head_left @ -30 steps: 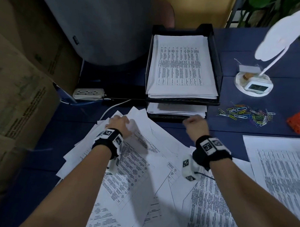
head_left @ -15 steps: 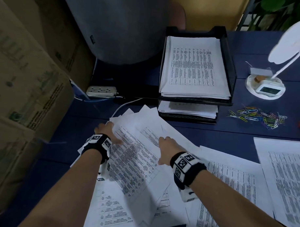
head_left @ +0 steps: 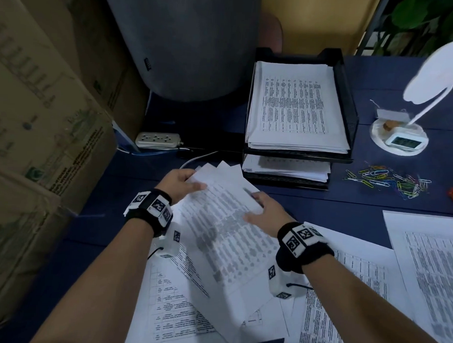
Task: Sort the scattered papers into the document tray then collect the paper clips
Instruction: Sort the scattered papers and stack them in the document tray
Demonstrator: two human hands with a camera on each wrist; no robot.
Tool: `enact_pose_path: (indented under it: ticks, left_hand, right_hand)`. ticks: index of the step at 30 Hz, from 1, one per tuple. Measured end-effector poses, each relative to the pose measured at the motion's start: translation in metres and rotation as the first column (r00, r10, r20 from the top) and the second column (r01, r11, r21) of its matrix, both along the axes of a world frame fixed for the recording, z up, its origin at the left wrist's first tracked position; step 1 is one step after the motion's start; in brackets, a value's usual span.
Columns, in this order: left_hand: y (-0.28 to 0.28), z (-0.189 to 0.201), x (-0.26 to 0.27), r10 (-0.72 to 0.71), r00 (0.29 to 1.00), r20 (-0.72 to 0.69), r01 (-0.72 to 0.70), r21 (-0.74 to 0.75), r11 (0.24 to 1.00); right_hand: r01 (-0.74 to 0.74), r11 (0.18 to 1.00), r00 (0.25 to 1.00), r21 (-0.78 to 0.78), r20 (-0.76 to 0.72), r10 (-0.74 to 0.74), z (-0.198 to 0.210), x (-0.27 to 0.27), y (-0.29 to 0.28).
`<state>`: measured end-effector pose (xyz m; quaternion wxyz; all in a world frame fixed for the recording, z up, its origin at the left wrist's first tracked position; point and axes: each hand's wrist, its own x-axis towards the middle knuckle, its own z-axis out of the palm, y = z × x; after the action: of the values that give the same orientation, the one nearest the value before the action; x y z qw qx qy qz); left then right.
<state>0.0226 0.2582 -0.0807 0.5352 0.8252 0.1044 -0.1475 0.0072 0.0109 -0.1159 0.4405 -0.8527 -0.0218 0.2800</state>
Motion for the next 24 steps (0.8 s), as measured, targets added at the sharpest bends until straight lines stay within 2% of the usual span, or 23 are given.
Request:
enact_pose_path:
  ticks: [2,4,6,7,9,11,14,16,19,22,24]
  left_hand:
    - [-0.009,0.002,0.006,0.015,0.998,0.057,-0.016,0.011,1.000]
    - [-0.010,-0.002,0.009,0.074,0.987,0.143,-0.091,0.116,0.989]
    - [-0.005,-0.007,0.008,0.132,0.974,0.185,-0.175,0.239,0.955]
    - [-0.001,-0.011,0.005,0.136,0.977,0.165,-0.181,0.303,0.936]
    - [0.005,-0.018,-0.004,0.098,0.992,0.085,-0.124,0.407,0.905]
    - [0.005,-0.026,-0.014,0.059,0.998,-0.014,-0.048,0.417,0.908]
    - [-0.006,-0.029,-0.030,0.065,0.993,-0.099,-0.037,0.261,0.965]
    - [-0.019,-0.028,-0.035,0.070,0.992,-0.107,-0.057,0.125,0.990]
    - [-0.039,-0.017,-0.034,0.124,0.988,-0.089,-0.137,-0.164,0.977]
    - [-0.057,0.003,-0.027,0.154,0.988,-0.014,-0.152,-0.284,0.947]
    - [-0.063,0.011,-0.024,0.155,0.988,-0.001,-0.148,-0.310,0.939]
  right_hand:
    - [0.056,0.998,0.998,0.003,0.034,-0.056,0.000,0.005,-0.007]
    - [0.058,0.988,0.997,-0.146,0.053,-0.050,-0.001,0.010,-0.018]
    - [0.015,0.941,0.999,-0.338,0.036,-0.003,0.000,0.012,-0.034]
    - [-0.007,0.914,1.000,-0.406,0.017,0.015,0.002,0.012,-0.041]
    - [-0.027,0.894,0.999,-0.447,-0.035,0.012,0.005,0.010,-0.054]
    - [-0.015,0.929,0.996,-0.369,-0.088,-0.019,0.004,0.008,-0.065]
    - [0.158,0.986,0.980,-0.060,-0.111,-0.164,0.006,0.000,-0.073]
    - [0.301,0.944,0.951,0.134,-0.110,-0.288,0.012,-0.004,-0.073]
    - [0.390,0.872,0.919,0.296,-0.059,-0.390,0.029,-0.002,-0.070]
    - [0.442,0.805,0.879,0.397,-0.013,-0.477,0.048,0.008,-0.071]
    - [0.493,0.760,0.836,0.424,0.009,-0.548,0.062,0.015,-0.073]
